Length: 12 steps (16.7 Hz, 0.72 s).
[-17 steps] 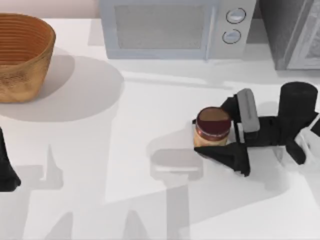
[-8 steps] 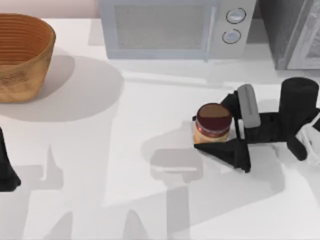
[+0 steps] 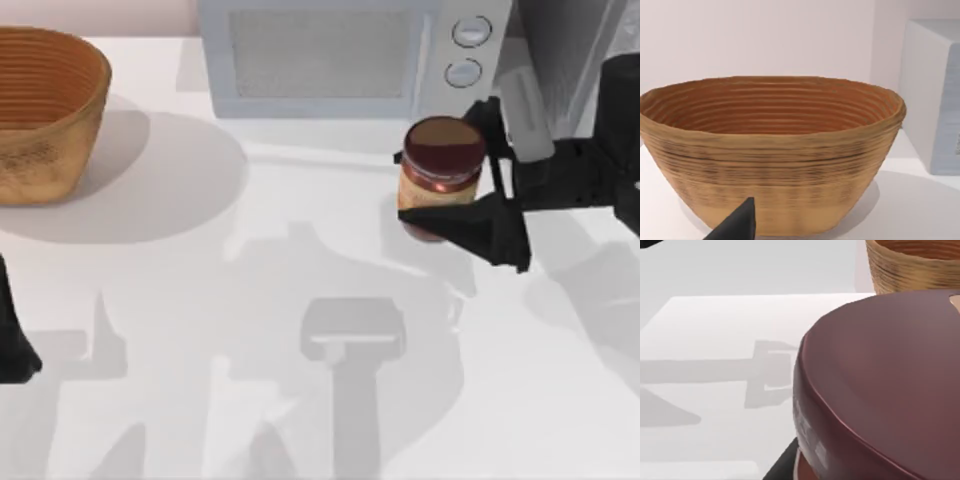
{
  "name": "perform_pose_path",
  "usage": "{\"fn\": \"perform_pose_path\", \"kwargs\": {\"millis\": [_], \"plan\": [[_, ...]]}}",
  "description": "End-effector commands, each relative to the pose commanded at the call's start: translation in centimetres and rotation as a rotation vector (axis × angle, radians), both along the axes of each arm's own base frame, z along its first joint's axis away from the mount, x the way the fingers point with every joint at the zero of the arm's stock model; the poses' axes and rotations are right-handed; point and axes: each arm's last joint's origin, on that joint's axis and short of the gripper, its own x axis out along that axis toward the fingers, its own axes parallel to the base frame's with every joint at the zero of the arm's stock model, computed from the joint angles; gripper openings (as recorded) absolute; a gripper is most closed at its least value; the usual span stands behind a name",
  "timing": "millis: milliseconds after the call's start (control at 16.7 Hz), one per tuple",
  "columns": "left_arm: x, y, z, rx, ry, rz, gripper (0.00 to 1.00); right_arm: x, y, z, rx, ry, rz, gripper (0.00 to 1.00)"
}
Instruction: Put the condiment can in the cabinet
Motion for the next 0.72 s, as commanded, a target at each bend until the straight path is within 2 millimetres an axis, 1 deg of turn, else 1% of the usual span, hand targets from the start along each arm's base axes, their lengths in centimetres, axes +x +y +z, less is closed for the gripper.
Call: {"fn": "perform_pose_path", "kwargs": {"millis": [120,180,540,720], "plan": [[0.0,0.0,0.0,0.000,0.000,0.000,1.00,-0.3,0.0,2.1,0.003,-0.007,0.004,0.00],[0.0,0.0,0.0,0.000,0.000,0.000,1.00,-0.4,0.0,2.6,0.004,-0.011,0.006,0.00],[0.0,0.0,0.0,0.000,0.000,0.000,1.00,-0.6,-0.1,2.9,0.003,-0.011,0.000,0.00],[0.0,0.0,0.0,0.000,0.000,0.000,1.00,-1.9,-0.8,4.6,-0.010,-0.013,-0.067,0.00]]}}
